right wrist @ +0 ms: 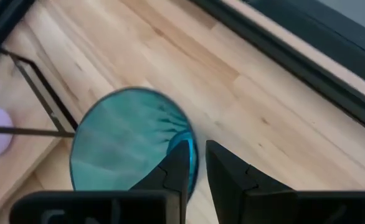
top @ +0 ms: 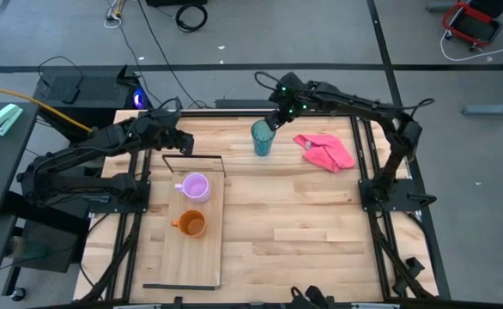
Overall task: Stack small to large cups/mugs on shelf
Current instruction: Put the blue cup on the shelf
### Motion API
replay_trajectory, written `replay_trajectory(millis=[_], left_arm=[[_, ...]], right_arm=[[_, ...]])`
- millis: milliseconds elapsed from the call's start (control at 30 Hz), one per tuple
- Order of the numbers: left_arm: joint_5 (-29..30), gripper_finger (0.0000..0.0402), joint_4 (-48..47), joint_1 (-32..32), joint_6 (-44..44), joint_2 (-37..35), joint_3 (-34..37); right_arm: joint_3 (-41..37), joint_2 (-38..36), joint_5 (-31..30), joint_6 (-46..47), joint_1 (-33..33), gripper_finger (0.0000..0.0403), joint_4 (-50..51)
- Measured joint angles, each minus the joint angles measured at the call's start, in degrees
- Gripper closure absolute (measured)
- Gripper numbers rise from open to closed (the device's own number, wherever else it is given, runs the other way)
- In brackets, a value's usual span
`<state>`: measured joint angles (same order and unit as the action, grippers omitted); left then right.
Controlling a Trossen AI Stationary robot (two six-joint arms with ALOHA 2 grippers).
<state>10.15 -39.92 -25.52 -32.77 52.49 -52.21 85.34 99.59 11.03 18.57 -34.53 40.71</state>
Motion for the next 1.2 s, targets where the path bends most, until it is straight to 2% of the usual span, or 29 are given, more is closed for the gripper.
replay_trajectory(millis=[1200], left_arm=[[0.0,0.0362,0.0,0.0,-0.1,0.0,0.0]], right_arm=[[-1.5,0.8,-5.0,-1.7,2.4,0.0341,3.7]])
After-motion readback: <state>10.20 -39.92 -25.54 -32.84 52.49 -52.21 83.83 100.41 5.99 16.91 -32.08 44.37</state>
